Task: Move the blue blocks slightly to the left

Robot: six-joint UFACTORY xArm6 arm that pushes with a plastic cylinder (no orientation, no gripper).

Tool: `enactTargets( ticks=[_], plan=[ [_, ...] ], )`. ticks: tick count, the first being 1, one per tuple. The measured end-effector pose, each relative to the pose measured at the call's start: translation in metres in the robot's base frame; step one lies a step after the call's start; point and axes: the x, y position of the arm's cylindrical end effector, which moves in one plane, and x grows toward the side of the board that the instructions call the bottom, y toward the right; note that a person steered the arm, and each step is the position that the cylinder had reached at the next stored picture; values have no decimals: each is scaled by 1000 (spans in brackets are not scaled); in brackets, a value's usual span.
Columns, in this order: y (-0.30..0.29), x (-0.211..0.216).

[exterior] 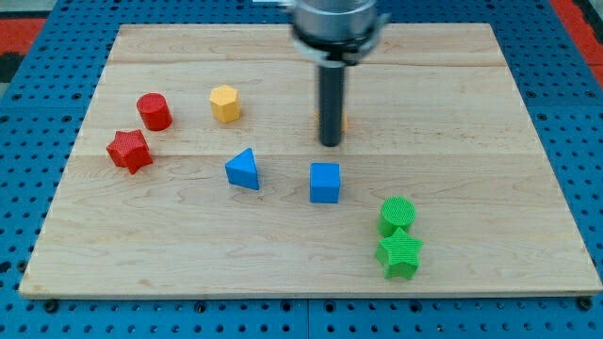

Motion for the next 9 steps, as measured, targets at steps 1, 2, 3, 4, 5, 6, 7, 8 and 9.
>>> enactTargets(
  ticks=[1, 2, 3, 4, 5, 6, 7, 8, 9],
  plan=[
    [24, 49],
    [-17, 63],
    [-57, 63],
    [-59, 79],
    [-56, 138],
    [-55, 181],
    [-18, 197],
    [-10, 196],
    [18, 196]
  ],
)
